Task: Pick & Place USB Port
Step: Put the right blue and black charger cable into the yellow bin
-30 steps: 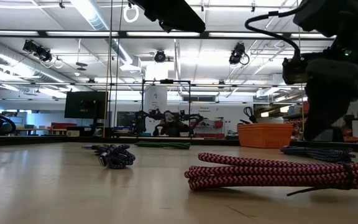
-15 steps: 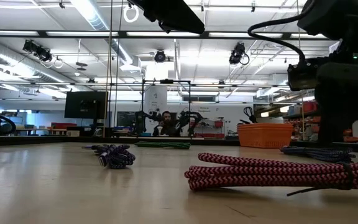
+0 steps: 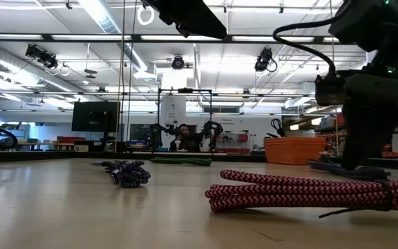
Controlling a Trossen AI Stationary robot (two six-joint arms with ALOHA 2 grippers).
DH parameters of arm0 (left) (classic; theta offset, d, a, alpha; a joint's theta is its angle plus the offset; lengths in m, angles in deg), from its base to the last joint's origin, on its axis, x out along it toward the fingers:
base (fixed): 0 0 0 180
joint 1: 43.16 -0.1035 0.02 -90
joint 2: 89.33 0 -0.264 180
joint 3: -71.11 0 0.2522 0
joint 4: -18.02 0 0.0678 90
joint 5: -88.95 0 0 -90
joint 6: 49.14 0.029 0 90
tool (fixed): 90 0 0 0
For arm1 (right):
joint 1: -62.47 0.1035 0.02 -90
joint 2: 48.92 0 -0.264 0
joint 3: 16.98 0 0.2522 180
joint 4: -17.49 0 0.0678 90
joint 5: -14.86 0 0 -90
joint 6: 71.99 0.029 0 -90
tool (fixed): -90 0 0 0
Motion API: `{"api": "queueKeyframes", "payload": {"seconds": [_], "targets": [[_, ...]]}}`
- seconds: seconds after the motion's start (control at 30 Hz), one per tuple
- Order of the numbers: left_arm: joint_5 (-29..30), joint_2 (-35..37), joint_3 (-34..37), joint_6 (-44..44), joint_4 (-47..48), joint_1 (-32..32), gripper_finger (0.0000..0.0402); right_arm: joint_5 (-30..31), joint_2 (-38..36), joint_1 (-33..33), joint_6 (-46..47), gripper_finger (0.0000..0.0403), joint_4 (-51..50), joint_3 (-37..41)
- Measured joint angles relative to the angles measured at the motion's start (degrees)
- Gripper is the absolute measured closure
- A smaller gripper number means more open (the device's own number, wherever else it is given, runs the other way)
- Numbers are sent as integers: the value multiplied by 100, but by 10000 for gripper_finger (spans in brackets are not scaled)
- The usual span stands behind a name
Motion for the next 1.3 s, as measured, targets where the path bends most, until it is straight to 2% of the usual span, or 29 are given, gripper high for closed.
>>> {"api": "queueKeyframes", "payload": {"seconds": [0.17,0.3,0.37,0.63,0.8,0.97,1.17,1.3], "targets": [[0,0,0,1,-4,0,319,132,9,0,-93,303,132,13],[0,0,0,1,-4,0,319,156,14,-2,-138,371,54,15],[0,0,0,1,-2,0,319,185,14,-1,-220,392,52,15],[0,0,0,1,-2,0,319,416,-226,-2,-421,401,-84,-89],[0,0,0,-1,8,1,319,320,-566,-20,-534,392,-376,-191],[0,0,0,-4,38,0,319,78,-528,-20,-412,368,-421,-190],[0,0,0,-3,45,0,319,-21,-440,-20,-371,306,-452,-190],[0,0,0,-6,81,0,319,122,-439,-20,-273,263,-466,-190]]}}
